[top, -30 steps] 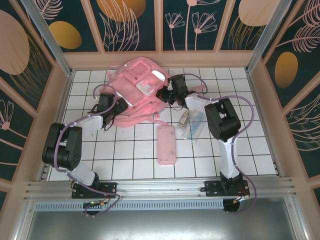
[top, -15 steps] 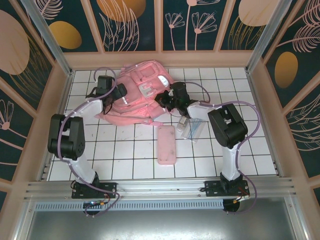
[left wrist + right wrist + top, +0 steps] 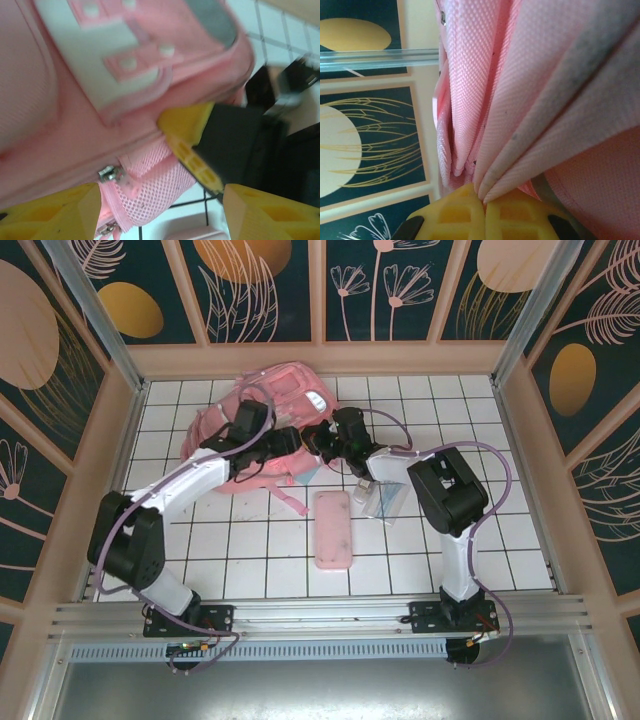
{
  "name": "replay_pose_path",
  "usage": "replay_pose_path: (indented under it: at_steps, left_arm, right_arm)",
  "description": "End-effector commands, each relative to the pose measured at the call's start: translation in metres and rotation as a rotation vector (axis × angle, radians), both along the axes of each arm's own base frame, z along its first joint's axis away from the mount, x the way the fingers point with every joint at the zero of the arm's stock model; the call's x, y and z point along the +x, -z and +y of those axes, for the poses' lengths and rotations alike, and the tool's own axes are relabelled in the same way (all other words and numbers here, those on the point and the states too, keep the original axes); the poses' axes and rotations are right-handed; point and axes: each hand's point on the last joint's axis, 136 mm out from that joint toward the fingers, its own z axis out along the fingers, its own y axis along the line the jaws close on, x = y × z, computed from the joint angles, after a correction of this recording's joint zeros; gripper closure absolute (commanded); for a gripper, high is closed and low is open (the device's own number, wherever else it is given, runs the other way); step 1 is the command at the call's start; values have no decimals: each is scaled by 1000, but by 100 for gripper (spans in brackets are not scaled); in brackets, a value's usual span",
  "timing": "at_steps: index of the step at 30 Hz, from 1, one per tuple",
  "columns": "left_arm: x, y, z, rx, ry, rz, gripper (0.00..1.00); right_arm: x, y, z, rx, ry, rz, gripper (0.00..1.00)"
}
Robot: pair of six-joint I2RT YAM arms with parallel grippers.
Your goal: Pack the student bag
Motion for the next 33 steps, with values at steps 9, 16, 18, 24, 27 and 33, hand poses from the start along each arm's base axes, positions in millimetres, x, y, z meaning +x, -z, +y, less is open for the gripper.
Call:
replay_pose_path:
  at_steps: [9, 16, 18, 24, 27, 33]
  left_arm:
    - [0, 51, -2, -83, -137, 86, 40]
    - [22, 57, 4, -82, -235, 35, 55]
    - [29, 54, 7, -65, -259, 14, 56]
    - [36, 47, 15, -9, -275, -13, 82]
    - [30, 39, 19, 17, -258, -19, 92]
    - [15, 25, 17, 55, -165, 13, 100]
  right_arm:
    - [1, -59, 12, 205, -22, -102, 100]
    - [-9, -61, 7, 215, -33, -102, 100]
    - [-12, -59, 6, 205, -34, -102, 100]
    - [-11, -52, -3, 158, -23, -118, 100]
    - [-4, -44, -16, 110, 8, -133, 100]
    - [6, -33, -25, 5, 20, -178, 100]
